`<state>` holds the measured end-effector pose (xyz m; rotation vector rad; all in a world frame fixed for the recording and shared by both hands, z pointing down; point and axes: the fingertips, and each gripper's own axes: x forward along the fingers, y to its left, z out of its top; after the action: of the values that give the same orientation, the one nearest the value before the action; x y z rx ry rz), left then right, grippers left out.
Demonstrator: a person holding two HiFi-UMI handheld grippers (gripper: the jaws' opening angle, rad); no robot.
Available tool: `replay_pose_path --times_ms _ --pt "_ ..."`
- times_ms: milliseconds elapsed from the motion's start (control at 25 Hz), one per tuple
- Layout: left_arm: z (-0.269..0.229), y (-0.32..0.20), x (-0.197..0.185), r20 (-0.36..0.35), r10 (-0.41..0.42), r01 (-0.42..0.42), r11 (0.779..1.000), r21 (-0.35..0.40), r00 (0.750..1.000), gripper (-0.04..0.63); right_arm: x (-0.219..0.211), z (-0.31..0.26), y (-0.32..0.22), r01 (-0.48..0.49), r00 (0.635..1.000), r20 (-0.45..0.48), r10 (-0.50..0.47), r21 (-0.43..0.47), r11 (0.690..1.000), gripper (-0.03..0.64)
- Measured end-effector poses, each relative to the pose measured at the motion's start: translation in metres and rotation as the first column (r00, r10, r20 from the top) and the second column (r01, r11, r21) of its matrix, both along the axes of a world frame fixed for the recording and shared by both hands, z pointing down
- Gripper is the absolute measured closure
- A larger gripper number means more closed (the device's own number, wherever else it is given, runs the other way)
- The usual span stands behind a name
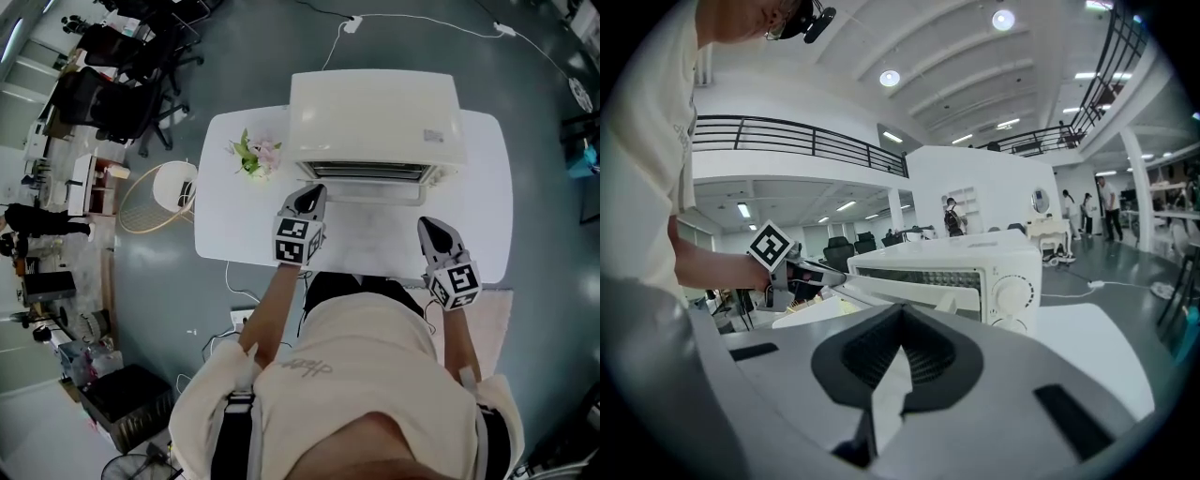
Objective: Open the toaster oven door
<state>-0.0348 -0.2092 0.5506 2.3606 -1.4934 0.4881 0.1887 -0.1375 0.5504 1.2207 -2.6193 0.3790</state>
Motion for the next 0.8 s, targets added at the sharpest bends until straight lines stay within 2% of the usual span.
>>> replay_pose_path --times_ms 320,800 --pt "0.008 0.016 0.005 -0.011 0.017 -0.018 0.999 -0.026 1.000 0.577 -0.001 -0.005 -0.001 -0.004 1.000 -0.005 0.004 0.015 1.000 0.609" --pt "0.033 0.048 0.014 -0.045 0.092 -0.096 0.991 -0.096 0.995 0.577 -0.023 -0.013 0.014 -0.028 1.000 -0.014 0.028 0.013 1.000 0.609"
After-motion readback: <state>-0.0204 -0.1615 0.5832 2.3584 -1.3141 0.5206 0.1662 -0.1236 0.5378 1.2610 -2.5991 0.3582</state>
